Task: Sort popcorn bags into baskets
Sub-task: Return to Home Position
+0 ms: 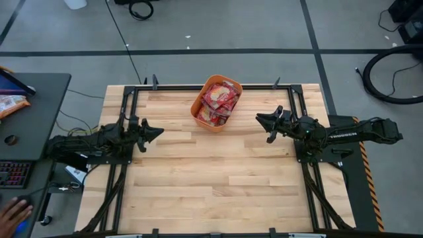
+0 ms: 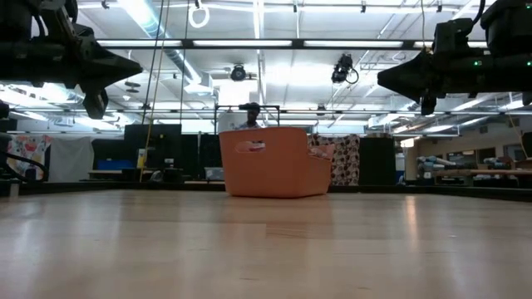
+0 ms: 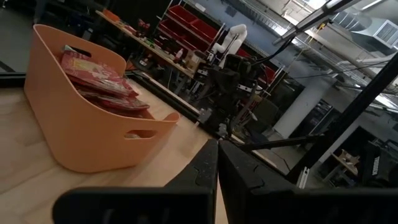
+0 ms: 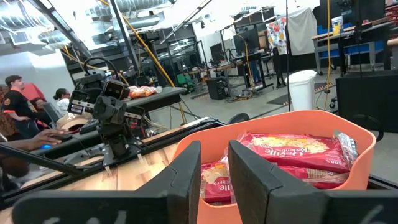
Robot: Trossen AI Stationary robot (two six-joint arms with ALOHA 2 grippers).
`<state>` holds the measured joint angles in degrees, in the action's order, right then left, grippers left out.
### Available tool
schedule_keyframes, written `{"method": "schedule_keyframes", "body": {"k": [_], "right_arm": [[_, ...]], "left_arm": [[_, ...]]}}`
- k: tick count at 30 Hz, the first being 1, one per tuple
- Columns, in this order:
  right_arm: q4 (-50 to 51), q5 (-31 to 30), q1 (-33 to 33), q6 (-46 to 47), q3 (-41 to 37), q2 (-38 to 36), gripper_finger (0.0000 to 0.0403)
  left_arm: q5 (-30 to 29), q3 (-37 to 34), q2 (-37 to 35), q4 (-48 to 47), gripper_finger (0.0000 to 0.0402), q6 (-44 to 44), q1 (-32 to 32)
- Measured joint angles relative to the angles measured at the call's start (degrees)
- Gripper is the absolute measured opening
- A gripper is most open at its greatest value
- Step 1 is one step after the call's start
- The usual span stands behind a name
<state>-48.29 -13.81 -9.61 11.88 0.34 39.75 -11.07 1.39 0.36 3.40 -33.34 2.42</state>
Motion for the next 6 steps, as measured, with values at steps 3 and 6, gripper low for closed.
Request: {"method": "schedule_keyframes", "body": {"k": [3, 6], "right_arm": [[0.0, 0.0, 0.0, 0.0, 0.0, 0.0, 0.0087], [0.0, 0.0, 0.0, 0.0, 0.0, 0.0, 0.0087]], "left_arm": [[0.0, 0.0, 0.0, 0.0, 0.0016, 0.0, 0.0], [0.0, 0.0, 0.0, 0.0, 0.0016, 0.0, 0.0]]}}
